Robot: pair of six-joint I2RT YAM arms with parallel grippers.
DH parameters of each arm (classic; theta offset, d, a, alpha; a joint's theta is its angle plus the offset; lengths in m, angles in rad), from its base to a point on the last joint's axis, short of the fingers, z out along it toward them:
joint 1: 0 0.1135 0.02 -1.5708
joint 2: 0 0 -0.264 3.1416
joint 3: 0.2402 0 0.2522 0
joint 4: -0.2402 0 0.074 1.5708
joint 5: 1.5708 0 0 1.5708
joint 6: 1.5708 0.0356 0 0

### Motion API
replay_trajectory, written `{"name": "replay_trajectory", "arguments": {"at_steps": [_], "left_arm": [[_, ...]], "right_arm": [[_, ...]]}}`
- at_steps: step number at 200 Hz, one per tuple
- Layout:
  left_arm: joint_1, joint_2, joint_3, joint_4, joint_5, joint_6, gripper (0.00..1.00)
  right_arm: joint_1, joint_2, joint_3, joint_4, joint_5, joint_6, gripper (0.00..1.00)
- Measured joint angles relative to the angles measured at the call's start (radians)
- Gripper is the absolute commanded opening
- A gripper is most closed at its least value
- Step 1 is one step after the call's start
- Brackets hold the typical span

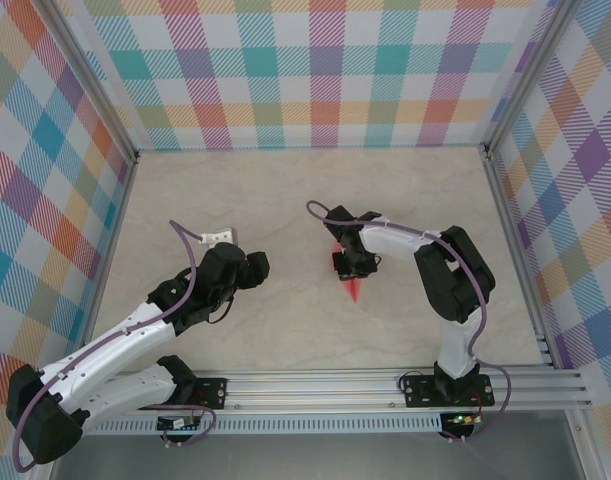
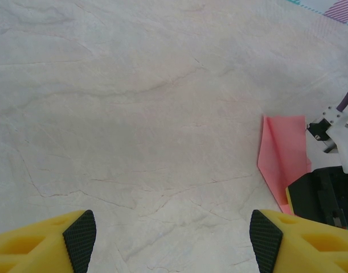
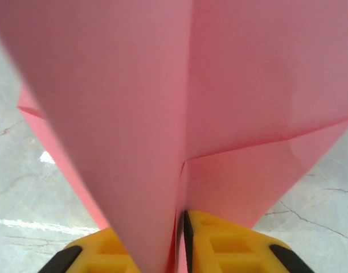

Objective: Fold a paper plane with a square sheet of paper (fold left side to right side)
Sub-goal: Move the paper plane to the center of the table.

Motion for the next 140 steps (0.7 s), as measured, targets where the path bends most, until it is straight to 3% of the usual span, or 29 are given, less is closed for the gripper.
{"name": "replay_trajectory", "arguments": {"at_steps": [27, 91, 140], "left_arm": [[0.000, 0.000, 0.000, -0.004, 0.004, 0.002, 0.77], [0.000, 0.000, 0.002, -0.023, 0.045, 0.022, 0.81], [0.000, 0.000, 0.004, -0.023, 0.050, 0.031, 0.81]], "right_arm": [[-0.048, 0.059, 0.094, -0.020, -0.011, 0.008, 0.08], [-0.119, 0.269, 0.484, -0.117, 0.025, -0.014, 0.09], [-0.120, 0.357, 0.589, -0.183, 0.027, -0.043, 0.11]]}}
